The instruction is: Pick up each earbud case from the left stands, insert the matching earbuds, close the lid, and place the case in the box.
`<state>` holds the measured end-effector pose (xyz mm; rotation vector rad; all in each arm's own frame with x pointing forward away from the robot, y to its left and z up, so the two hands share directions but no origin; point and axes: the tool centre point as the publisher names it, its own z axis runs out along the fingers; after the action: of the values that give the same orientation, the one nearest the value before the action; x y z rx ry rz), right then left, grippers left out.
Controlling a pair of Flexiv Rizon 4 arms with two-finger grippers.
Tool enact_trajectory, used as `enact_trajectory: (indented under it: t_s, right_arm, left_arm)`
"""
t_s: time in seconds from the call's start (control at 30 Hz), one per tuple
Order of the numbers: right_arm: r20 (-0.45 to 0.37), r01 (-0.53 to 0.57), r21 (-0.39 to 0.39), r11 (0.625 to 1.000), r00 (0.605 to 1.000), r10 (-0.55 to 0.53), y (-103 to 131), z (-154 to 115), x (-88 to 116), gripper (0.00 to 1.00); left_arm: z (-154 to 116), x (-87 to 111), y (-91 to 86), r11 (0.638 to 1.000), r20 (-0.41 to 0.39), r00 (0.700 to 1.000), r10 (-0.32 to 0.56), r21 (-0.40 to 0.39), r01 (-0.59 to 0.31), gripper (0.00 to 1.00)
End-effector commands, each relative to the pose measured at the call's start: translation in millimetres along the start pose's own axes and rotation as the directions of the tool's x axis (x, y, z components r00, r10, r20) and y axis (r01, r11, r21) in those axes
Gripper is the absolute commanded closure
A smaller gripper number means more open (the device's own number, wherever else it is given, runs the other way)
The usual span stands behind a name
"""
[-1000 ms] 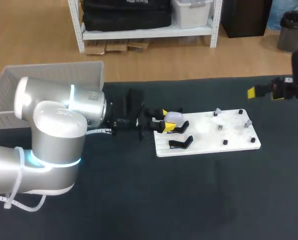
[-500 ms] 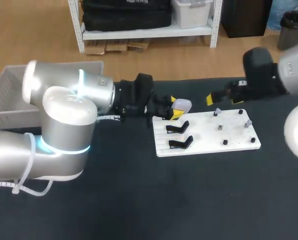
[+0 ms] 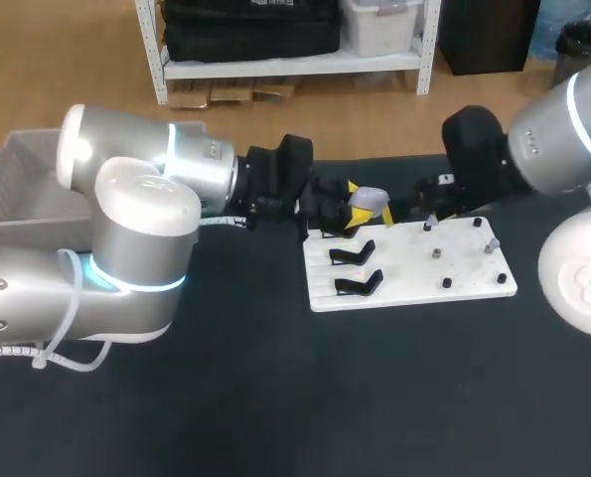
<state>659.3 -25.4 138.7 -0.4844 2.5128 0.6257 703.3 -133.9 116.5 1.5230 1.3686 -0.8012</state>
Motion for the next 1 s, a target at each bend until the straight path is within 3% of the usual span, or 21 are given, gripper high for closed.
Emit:
enact_trajectory:
  t_s: [0.03, 0.8, 1.0]
  right_arm:
    - [-0.008, -0.002, -0.006, 1.000, 1.000, 0.002, 1, 6, -3, 0.00]
    - [0.023, -0.014, 0.034, 0.999, 1.000, 0.014, -8, -3, -17, 0.00]
    - [0.046, -0.002, 0.123, 0.992, 0.999, -0.004, -20, -19, -19, 0.00]
  left_arm:
    - [-2, -2.1, -4.2, 1.000, 0.010, 1.000, 0.009, -0.002, -0.009, 1.00]
    - [-4, -8.3, -25.5, 1.000, 0.043, 0.999, 0.016, 0.023, -0.017, 1.00]
    - [-8, -2.8, -25.0, 0.999, 0.122, 0.991, -0.052, 0.016, 0.050, 1.00]
